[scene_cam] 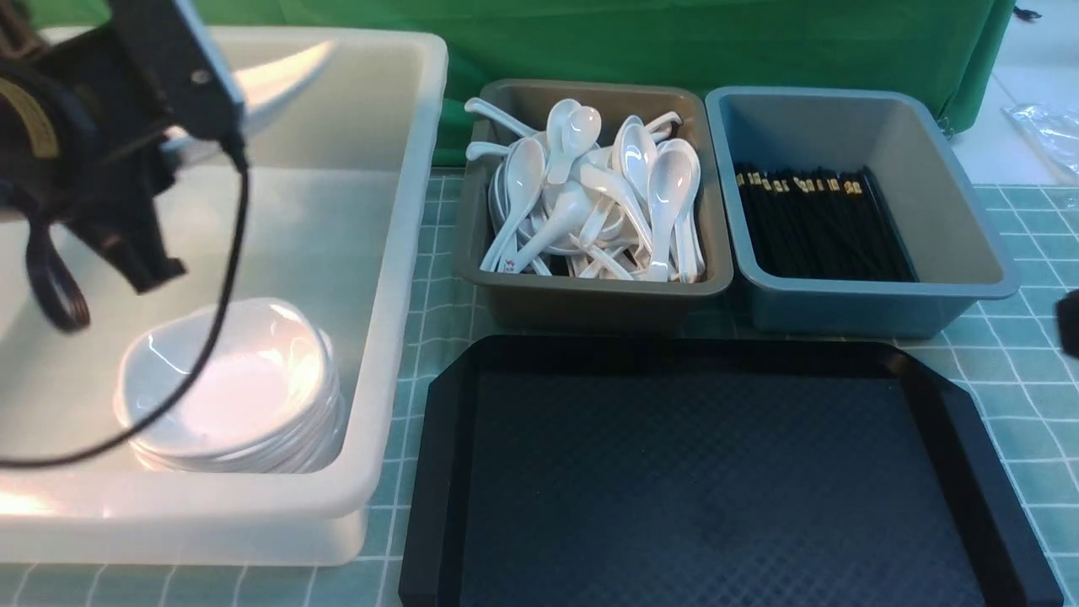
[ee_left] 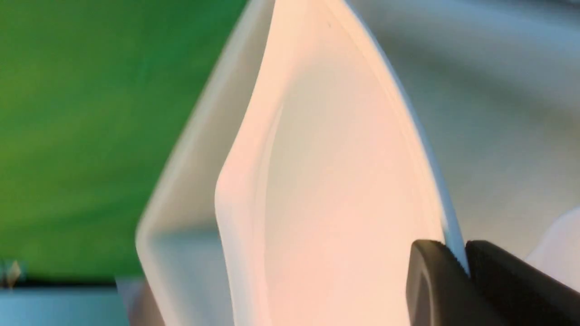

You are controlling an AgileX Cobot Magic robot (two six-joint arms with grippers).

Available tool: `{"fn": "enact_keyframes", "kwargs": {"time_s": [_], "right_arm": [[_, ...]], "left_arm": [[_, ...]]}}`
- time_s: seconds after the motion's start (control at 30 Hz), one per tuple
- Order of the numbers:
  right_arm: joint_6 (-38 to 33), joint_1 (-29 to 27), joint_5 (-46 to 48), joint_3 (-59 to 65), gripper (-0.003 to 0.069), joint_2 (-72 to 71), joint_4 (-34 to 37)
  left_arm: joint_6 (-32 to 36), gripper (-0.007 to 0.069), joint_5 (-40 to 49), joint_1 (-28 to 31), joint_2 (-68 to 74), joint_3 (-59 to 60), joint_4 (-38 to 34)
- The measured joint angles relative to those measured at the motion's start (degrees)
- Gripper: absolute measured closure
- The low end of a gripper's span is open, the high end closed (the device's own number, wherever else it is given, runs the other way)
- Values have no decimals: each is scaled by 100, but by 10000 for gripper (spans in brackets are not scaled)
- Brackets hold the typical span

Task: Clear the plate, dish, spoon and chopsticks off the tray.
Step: Use the left arm to put the plate into the large storage box on the left

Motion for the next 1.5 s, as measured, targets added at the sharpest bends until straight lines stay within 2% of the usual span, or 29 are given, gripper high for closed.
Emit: {"fn": "enact_keyframes", "kwargs": {"time_s": [0.07, 0.17, 0.37, 0.53, 0.7, 0.73, 0.83, 0.93, 1.03, 1.1, 1.17, 1.23, 1.33, 1.37, 1.4, 1.43, 1.47, 1.5], "right_arm": [[-94, 0, -5, 0, 636, 18, 42], [-145, 0, -5, -11, 634, 12, 50], [-156, 0, -5, -17, 629, 12, 124], [-272, 0, 59, -17, 626, 12, 329], [-277, 0, 106, -17, 624, 12, 421], [-277, 0, 107, -17, 624, 12, 479], [-282, 0, 115, -17, 624, 12, 533], [-288, 0, 120, -17, 624, 12, 677], [-300, 0, 120, -17, 621, 12, 745], [-300, 0, 120, -17, 619, 12, 753], [-300, 0, 120, -17, 614, 12, 760], [-302, 0, 120, -17, 610, 12, 760], [-315, 0, 120, -17, 604, 12, 762], [-315, 0, 120, -17, 603, 12, 762], [-315, 0, 120, -17, 603, 12, 762], [-315, 0, 126, -17, 603, 12, 762], [-315, 0, 125, -17, 599, 12, 762], [-315, 0, 125, -17, 597, 12, 762]], "left_arm": [[-33, 587, 17, 386, 530, -154, -10], [-132, 586, -30, 601, 1055, -384, -81], [-157, 585, -97, 651, 1729, -843, -122], [-685, 585, -120, 662, 2232, -1183, -104], [-763, 559, -321, 662, 2585, -1302, -34], [-763, 511, -349, 667, 2698, -1302, -12], [-763, 447, -336, 667, 2795, -1302, -12], [-763, 329, -204, 667, 2834, -1302, -168], [-763, 175, 169, 668, 2787, -1302, -648], [-753, 130, 291, 668, 2727, -1302, -805], [-705, 58, 490, 663, 2525, -1302, -1257], [-692, 30, 604, 620, 2318, -1302, -1631], [-681, 41, 857, 447, 1892, -1302, -2164], [-702, 81, 1030, 296, 1632, -1302, -2386], [-702, 88, 1054, 269, 1592, -1302, -2413], [-717, 147, 1139, 90, 1322, -1271, -2549], [-717, 251, 1135, -197, 889, -1143, -2682], [-717, 281, 1134, -236, 826, -1120, -2695]]}}
